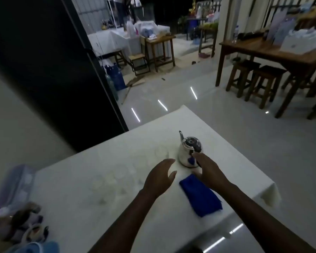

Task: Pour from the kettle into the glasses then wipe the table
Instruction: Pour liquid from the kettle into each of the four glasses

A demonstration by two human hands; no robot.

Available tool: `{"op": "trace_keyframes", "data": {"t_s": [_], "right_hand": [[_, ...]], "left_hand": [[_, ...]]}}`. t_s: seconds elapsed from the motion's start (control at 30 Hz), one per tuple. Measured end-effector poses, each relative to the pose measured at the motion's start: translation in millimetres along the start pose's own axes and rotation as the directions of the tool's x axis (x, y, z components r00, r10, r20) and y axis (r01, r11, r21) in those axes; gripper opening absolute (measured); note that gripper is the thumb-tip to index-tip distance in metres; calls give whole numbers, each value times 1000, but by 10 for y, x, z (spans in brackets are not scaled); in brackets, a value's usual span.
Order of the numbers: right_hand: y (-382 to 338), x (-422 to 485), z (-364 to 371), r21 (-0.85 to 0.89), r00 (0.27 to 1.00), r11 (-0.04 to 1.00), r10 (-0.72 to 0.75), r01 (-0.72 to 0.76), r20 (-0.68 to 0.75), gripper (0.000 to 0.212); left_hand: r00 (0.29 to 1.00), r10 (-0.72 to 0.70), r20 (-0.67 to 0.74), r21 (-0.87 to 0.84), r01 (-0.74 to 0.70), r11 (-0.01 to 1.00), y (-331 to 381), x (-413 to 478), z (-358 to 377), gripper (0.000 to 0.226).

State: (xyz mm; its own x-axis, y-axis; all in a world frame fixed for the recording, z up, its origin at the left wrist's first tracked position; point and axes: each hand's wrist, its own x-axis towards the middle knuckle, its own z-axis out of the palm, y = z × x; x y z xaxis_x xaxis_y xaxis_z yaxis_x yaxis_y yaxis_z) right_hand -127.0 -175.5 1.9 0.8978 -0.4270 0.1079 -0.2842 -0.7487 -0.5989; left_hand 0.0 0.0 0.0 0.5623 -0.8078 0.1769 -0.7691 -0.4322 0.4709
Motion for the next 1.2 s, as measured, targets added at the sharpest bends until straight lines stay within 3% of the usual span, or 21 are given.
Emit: {"op": "trace_keyframes", "data": {"t_s": [0.27,0.43,0.5,0.77,0.9,1.0,1.13,1.2], "right_hand": [[539,157,-8,47,999,998,50,-50,4,51],[731,361,89,188,983,965,175,-181,50,49],[755,450,108,219,975,951,204,-218,85,39],[944,794,240,335,924,865,318,-375,214,28],[983,875,244,366,918,847,312,-386,245,20],[962,884,284,419,920,823,298,-383,255,28],[976,883,368,538,908,731,327,-420,263,8],[983,881,419,583,909,697,339,-417,245,15]], "left_hand": [[993,-99,64,-52,103,993,265,367,495,47],[984,-165,67,-108,172,979,282,594,667,49],[985,-164,60,-121,171,978,295,713,676,48],[998,-54,29,-66,56,996,128,1303,619,55],[992,40,122,20,-42,999,-22,1490,705,65],[979,100,179,42,-109,993,-89,1575,754,72],[971,111,212,52,-125,991,-140,1637,807,79],[968,102,231,52,-117,992,-161,1673,844,81]]}}
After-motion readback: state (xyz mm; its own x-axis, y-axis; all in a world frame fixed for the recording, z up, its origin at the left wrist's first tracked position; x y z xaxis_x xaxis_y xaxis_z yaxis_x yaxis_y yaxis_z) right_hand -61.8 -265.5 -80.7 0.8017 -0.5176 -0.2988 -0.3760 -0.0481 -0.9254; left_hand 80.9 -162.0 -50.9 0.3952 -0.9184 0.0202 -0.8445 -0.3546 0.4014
